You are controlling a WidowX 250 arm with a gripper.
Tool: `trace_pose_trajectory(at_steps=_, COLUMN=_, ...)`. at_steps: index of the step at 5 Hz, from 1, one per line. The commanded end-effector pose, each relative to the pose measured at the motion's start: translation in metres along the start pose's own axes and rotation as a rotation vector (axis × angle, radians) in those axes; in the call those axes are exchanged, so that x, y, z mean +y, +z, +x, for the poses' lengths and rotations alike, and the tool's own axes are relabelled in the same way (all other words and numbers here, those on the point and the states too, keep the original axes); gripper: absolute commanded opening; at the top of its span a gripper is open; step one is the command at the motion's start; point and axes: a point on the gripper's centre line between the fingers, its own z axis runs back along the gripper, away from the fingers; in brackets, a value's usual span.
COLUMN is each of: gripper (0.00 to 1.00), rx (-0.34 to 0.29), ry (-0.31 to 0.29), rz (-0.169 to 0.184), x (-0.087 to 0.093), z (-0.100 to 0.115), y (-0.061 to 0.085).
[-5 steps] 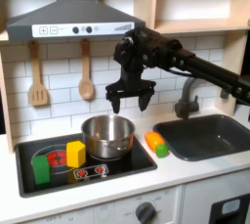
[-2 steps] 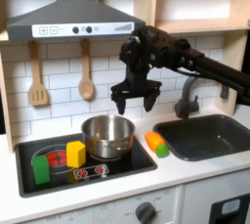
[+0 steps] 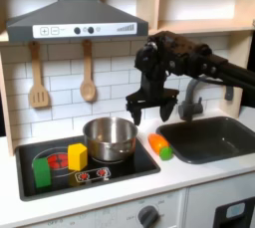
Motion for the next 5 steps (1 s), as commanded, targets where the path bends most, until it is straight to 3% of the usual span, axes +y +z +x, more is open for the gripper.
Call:
trace_pose_trajectory(at_steps=1, gripper=1.0, rx=0.048, ry=-0.045, rz=-0.043, x=-0.024, z=-0.037, y=0.006)
trace_pose_trajectory(at_steps=3, gripper=1.0, rx=0.065, ry=-0.12, rz=-0.075, x=-0.042, z=-0.076, y=0.02)
trace_pose_trajectory(at_steps=4, gripper=1.0, rx=0.065, ry=-0.143, rz=-0.09, x=-0.048, z=-0.087, y=0.025)
trace_pose_trajectory(at_steps=5, gripper=1.0, rx=0.053, ry=-0.199, rz=-0.128, x=-0.052, z=-0.09, y=0.025)
